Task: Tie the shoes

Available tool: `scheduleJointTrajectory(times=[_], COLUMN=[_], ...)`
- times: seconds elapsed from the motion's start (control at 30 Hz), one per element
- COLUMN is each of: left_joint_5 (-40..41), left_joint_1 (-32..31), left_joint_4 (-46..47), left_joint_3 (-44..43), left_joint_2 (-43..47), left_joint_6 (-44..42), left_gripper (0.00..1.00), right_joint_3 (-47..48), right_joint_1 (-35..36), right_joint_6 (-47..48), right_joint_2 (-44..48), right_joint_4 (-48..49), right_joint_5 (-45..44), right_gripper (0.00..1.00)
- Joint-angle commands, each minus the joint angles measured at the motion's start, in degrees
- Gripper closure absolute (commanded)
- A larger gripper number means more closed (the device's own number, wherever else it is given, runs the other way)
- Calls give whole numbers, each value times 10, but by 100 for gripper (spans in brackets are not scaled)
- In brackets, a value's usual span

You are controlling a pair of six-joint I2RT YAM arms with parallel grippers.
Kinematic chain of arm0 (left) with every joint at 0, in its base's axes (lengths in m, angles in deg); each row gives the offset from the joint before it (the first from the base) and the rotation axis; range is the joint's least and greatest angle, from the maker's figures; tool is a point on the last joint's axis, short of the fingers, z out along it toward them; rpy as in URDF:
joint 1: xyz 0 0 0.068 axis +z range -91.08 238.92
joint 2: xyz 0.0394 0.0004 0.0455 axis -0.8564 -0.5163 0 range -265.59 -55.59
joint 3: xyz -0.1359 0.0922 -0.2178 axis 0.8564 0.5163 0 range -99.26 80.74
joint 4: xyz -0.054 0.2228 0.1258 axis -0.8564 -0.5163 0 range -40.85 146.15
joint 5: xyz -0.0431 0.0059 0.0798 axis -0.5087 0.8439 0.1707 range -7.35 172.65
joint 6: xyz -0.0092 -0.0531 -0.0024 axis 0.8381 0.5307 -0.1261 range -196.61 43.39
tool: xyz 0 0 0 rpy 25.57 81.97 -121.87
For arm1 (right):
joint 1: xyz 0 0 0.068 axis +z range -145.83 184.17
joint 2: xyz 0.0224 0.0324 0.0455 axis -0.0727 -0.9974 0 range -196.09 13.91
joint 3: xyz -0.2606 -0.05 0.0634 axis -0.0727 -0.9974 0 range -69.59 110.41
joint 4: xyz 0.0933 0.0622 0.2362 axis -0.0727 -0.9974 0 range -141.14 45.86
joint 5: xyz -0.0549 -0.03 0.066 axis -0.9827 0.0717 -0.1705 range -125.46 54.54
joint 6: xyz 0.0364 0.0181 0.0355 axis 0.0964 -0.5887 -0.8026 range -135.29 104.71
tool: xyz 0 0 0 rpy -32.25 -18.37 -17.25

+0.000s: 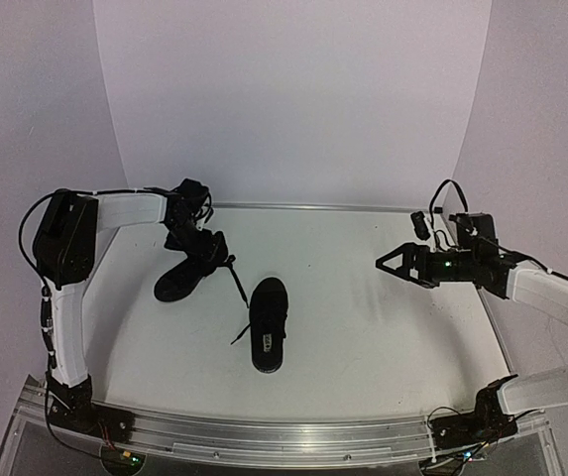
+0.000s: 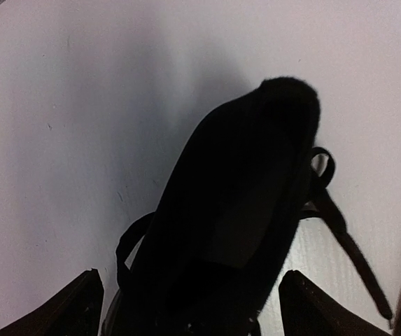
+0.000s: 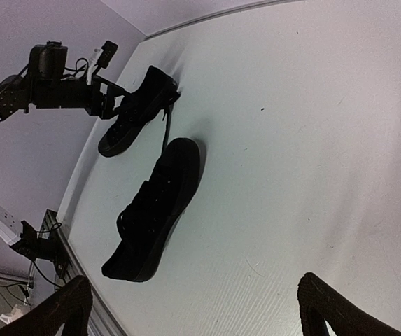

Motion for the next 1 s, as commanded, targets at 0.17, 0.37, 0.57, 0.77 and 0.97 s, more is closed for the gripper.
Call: scheduleJointTrajectory(times=[0.17, 0.37, 0.57, 0.77, 0.97], left_joint_5=[40, 20, -20, -110, -143], left_joint_1=[-2, -2, -31, -132, -287], left_joint_4=[-15, -24, -33, -18, 36], left_joint_3=[-9, -3, 0, -15, -31], left_joint_2=[-36, -3, 80, 163, 154], left_joint_6=[-22, -12, 4, 52, 130], left_gripper=[41, 92, 100, 100, 100], right_joint_3=[-3, -1, 1, 6, 20], right_joint_1=[0, 0, 0, 0, 0], right_joint_6=[-26, -39, -44, -48, -81], right_joint_2=[-6, -17, -20, -19, -16], right_joint_4=[38, 56, 58, 58, 32], right_joint_5=[10, 12, 9, -8, -93], right_gripper=[2, 2, 2, 2, 2])
